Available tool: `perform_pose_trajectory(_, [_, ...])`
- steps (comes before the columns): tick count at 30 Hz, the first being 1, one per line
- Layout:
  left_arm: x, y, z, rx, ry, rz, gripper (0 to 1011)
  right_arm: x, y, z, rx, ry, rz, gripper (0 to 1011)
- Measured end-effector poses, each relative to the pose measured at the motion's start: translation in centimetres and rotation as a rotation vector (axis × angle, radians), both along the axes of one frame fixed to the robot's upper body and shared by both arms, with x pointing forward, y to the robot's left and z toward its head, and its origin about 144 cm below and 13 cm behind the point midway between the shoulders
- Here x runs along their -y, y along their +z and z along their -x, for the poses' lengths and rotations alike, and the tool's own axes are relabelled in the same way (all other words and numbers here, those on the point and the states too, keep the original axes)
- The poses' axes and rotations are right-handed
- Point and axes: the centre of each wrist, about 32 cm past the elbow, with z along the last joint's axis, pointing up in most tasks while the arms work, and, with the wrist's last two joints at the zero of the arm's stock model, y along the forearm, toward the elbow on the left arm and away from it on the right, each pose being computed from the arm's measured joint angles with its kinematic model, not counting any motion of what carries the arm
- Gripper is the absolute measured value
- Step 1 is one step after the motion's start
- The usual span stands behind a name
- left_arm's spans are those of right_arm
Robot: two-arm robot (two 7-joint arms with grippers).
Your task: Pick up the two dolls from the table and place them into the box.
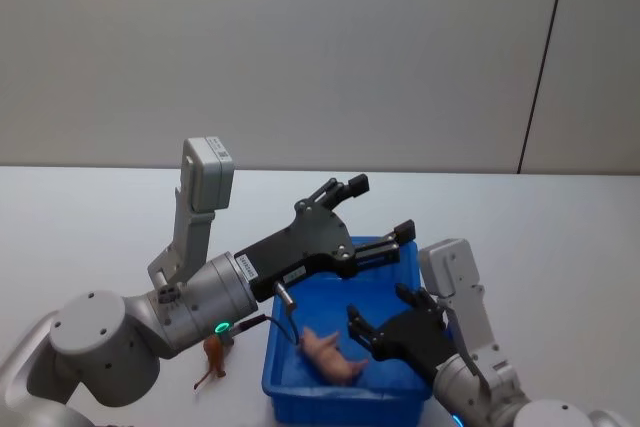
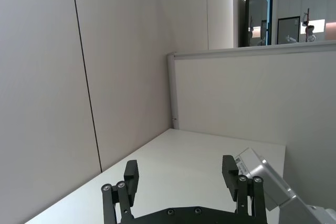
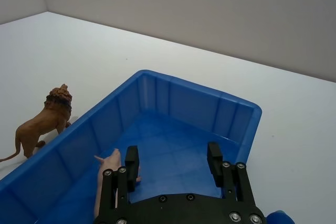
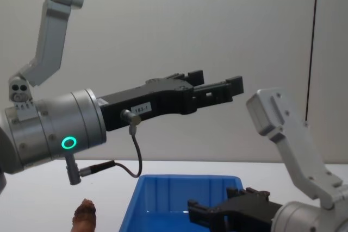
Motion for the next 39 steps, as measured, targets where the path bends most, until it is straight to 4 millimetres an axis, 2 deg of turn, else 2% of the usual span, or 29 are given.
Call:
perform_pose_trajectory(1, [0.0,0.0,0.0,0.0,0.0,0.0,1001,-0.1,0.0,-0.1,0.0,0.002,0.0,795])
perform_pose_trajectory(3, [0.0,0.0,0.0,0.0,0.0,0.0,1001,-0.2,-0.1,-0.1,0.0,0.003,0.0,805])
perform_pose_trajectory(5, [0.0,0.0,0.0,0.0,0.0,0.0,1001,-0.3,-0.1,-0.2,-0.001,0.003,0.0,919])
perform_pose_trajectory(10, [0.0,0.0,0.0,0.0,0.0,0.0,1001,-0.3,-0.3,-0.3,-0.001,-0.012,-0.002,1001])
perform_pose_trajectory(19, [0.0,0.0,0.0,0.0,0.0,0.0,1001,0.4,-0.5,-0.2,-0.001,-0.064,-0.012,1001])
perform_pose_trajectory(39, [0.0,0.0,0.0,0.0,0.0,0.0,1001,4.2,-1.1,1.2,0.011,-0.231,-0.026,1001])
